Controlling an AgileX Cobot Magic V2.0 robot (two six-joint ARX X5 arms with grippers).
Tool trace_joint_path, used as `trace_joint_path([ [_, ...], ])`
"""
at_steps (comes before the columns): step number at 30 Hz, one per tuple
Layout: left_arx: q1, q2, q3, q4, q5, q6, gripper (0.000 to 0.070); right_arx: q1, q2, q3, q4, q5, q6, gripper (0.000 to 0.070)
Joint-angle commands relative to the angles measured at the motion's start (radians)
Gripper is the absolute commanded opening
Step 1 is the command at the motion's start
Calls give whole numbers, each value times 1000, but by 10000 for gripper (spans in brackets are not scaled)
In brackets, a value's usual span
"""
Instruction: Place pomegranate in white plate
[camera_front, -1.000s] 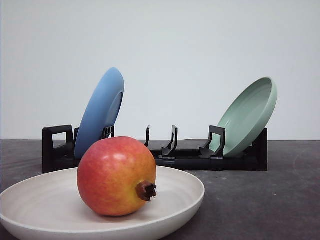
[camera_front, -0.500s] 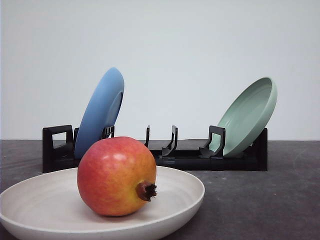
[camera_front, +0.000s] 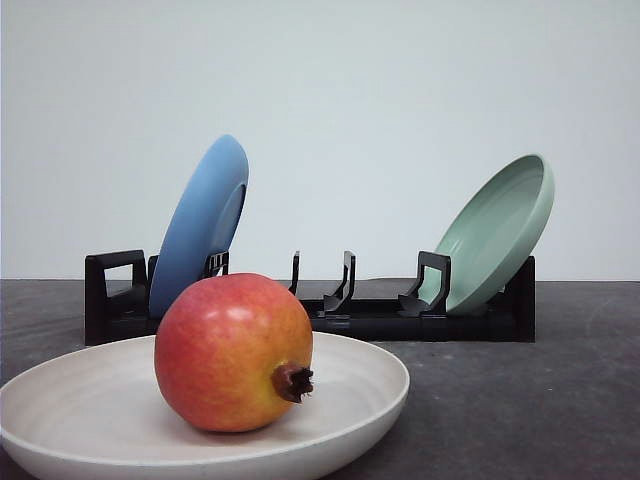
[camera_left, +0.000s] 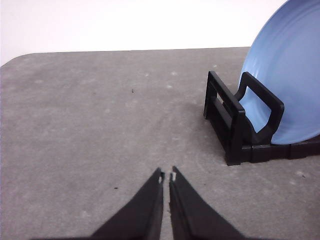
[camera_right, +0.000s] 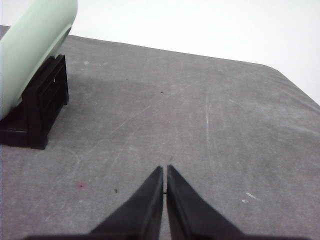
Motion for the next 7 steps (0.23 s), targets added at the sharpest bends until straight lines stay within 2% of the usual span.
trace_joint_path([
  [1, 1, -1, -11, -3, -3, -3, 0, 0, 0, -3, 10, 1, -5, 6],
  [7, 1, -1, -11, -3, -3, -3, 0, 0, 0, -3, 10, 1, -5, 6],
])
